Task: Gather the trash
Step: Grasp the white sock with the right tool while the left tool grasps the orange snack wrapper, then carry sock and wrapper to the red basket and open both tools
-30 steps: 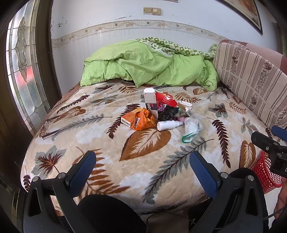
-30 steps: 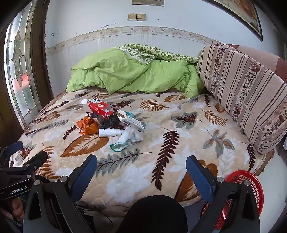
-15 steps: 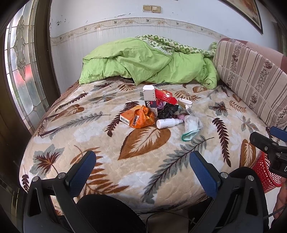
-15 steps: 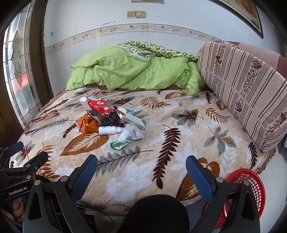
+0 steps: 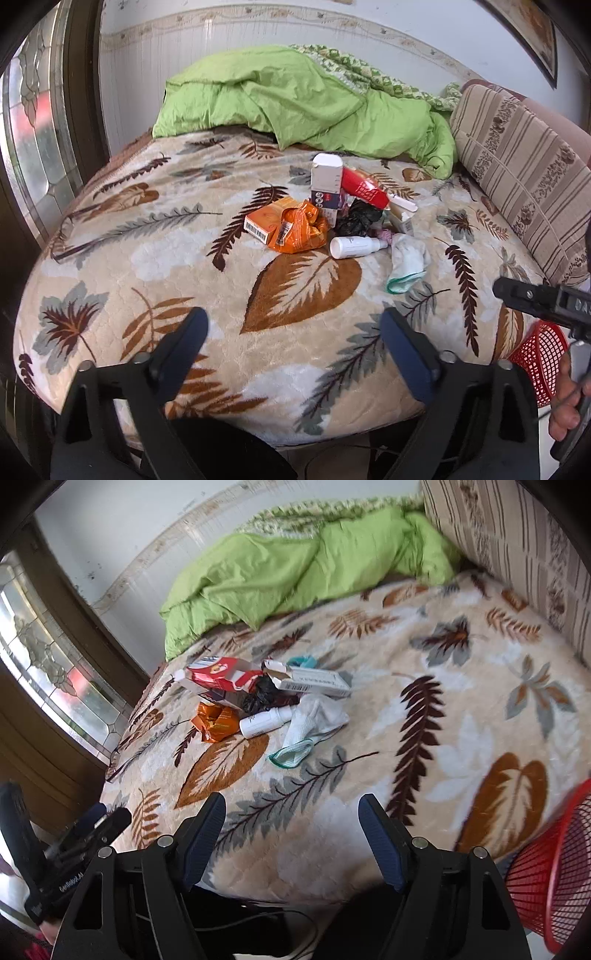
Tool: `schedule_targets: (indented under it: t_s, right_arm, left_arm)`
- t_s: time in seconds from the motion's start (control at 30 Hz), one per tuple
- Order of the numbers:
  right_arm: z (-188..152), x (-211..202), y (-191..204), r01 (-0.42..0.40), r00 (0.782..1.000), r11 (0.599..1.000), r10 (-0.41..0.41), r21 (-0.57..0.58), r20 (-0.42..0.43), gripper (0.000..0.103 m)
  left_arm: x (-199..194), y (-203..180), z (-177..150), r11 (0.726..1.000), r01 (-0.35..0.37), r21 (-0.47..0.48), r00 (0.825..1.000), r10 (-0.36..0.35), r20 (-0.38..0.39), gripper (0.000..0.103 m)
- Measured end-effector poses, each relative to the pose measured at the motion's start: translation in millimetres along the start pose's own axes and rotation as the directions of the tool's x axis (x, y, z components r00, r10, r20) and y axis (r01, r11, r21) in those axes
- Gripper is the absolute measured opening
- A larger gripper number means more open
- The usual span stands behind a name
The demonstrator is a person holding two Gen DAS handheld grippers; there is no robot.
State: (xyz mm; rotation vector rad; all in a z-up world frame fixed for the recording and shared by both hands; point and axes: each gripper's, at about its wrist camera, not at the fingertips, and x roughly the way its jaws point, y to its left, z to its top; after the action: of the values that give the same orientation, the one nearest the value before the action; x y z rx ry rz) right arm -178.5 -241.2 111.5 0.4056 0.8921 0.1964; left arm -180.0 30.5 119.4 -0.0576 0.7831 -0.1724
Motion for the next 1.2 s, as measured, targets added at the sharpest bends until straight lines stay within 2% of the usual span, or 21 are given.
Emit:
schedule_targets:
  t_s: [0.03, 0.17, 0.27, 0.37, 0.47, 0.53, 0.63, 0.8, 0.93, 0.97, 1.03, 1.2]
  right_arm:
    - [5.4, 8.3, -0.4, -0.01, 1.0, 1.0, 0.01, 0.014, -0.011, 0.078]
    - [33.3, 54.5, -1.9, -0.001, 0.998, 0.998, 0.004, 0.056, -0.059, 0.078]
    - [48.8, 87.5, -3.2, 0.011, 0.995, 0.995, -0.002, 0.095, -0.1, 0.076]
    - [57.6, 114.7, -7.6, 0.058, 0.99, 0.99, -0.04, 0.13, -0.134, 0.069]
    - [61.0, 133.6, -14.8, 0.081, 0.986, 0.983, -0.054, 0.164, -0.16, 0.053]
    - [61.1, 142.8, -18.8, 0.075, 0.984, 0.981, -0.044, 0.178, -0.173, 0.026]
    - [56.8, 137.6, -22.9, 0.067, 0.988, 0.981, -0.04, 0.181, -0.152, 0.016]
    - [49.5, 114.1, -21.8, 0.066, 0.994, 0.989, -0.053, 0.132, -0.097, 0.013]
    - [42.9, 96.4, -20.3, 0.057, 0.997, 0.993, -0.051, 0.107, -0.065, 0.013]
    - [40.7, 93.6, -18.7, 0.057, 0.997, 0.994, -0.051, 0.098, -0.06, 0.013]
    - [37.9, 89.5, -16.4, 0.053, 0.997, 0.995, -0.048, 0.087, -0.056, 0.013]
    - [30.8, 76.1, -8.9, 0.037, 0.999, 0.998, -0.035, 0.054, -0.034, 0.013]
  left_arm:
    - [6.2, 3.6, 2.2, 1.0, 0.007, -0.011, 1.0, -0.007, -0.016, 0.082]
    - [25.0, 18.0, 15.7, 0.998, 0.027, -0.055, 0.998, -0.029, -0.049, 0.082]
    - [35.0, 21.5, 26.9, 0.999, 0.025, -0.044, 0.999, -0.027, -0.047, 0.076]
    - [52.1, 23.2, 40.1, 0.999, 0.034, -0.015, 0.998, -0.034, -0.062, 0.077]
    - [69.8, 21.5, 50.0, 0.999, 0.047, 0.002, 0.997, -0.047, -0.067, 0.076]
    - [82.6, 19.7, 57.4, 0.998, 0.059, 0.006, 0.996, -0.058, -0.067, 0.076]
    - [104.7, 13.7, 66.2, 0.998, 0.055, 0.023, 0.995, -0.053, -0.08, 0.076]
    - [145.2, 6.7, 75.9, 0.999, 0.025, 0.033, 0.995, -0.022, -0.099, 0.076]
    - [169.6, 5.9, 80.4, 0.999, 0.025, 0.027, 0.993, -0.022, -0.119, 0.06]
    - [173.0, 5.4, 81.0, 0.999, 0.033, 0.026, 0.992, -0.03, -0.12, 0.049]
    - [179.5, 5.2, 81.6, 0.999, 0.049, 0.02, 0.989, -0.046, -0.142, 0.034]
    - [161.0, 10.3, 71.2, 0.997, 0.073, 0.004, 0.989, -0.072, -0.13, 0.034]
